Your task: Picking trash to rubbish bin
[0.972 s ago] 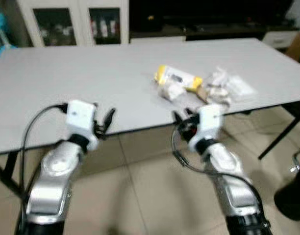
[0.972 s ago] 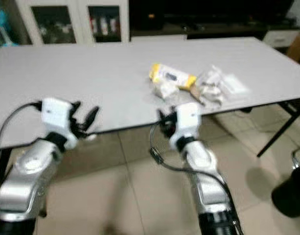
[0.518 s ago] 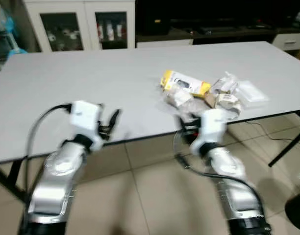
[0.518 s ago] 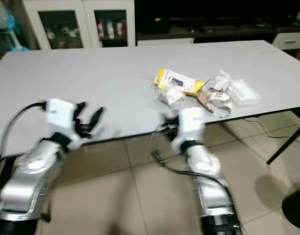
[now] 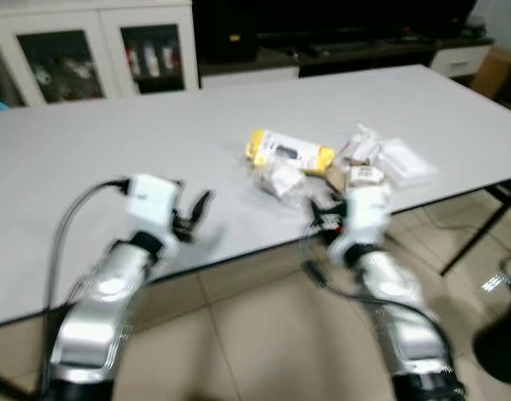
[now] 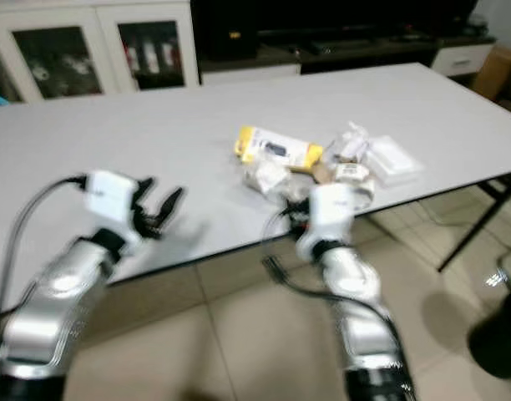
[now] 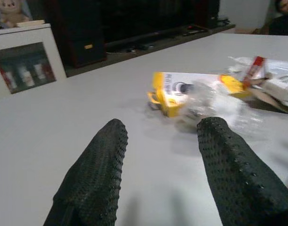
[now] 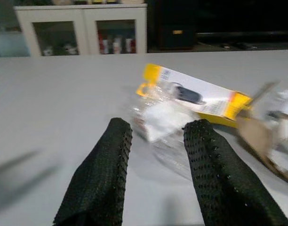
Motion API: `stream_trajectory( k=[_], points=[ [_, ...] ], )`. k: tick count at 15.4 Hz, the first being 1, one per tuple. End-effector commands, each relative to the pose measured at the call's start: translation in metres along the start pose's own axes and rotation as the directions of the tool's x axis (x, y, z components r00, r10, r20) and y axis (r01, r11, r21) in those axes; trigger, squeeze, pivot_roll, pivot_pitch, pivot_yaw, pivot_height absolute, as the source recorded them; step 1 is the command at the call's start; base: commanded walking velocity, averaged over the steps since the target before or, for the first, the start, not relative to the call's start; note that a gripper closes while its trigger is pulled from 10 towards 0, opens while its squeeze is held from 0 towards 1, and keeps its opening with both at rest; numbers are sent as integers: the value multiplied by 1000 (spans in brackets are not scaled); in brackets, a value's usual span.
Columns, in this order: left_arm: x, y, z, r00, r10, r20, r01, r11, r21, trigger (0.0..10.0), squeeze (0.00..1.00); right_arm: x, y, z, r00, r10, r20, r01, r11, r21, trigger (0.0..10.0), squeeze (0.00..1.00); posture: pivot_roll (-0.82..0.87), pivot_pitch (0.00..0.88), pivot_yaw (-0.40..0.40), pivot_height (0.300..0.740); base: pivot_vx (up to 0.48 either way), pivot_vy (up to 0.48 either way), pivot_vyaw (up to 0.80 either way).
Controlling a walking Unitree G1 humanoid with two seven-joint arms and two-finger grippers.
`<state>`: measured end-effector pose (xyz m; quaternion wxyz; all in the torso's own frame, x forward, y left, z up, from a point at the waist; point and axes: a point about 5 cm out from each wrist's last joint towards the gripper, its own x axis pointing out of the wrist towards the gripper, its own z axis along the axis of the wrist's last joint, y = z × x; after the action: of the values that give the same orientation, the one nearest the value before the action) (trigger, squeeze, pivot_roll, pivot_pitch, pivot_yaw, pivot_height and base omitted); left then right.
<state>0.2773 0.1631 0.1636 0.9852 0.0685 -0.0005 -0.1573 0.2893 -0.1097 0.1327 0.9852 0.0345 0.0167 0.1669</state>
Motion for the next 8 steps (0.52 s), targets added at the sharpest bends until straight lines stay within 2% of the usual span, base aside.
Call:
stream_trajectory(
  k=[1,8],
  points=[
    [3,-6,3,1000,-22,12,22,1000,-3,10000,0,-3,-11,5,999,-32,15,33,999,-23,10000,0,-16,8,-22,740,345,0,0],
    [0,-5,2,1000,-11,8,11,1000,-3,10000,0,0,-8,5,1000,-8,8,8,1000,-30,10000,0,-13,14,-32,740,344,0,0]
  ],
)
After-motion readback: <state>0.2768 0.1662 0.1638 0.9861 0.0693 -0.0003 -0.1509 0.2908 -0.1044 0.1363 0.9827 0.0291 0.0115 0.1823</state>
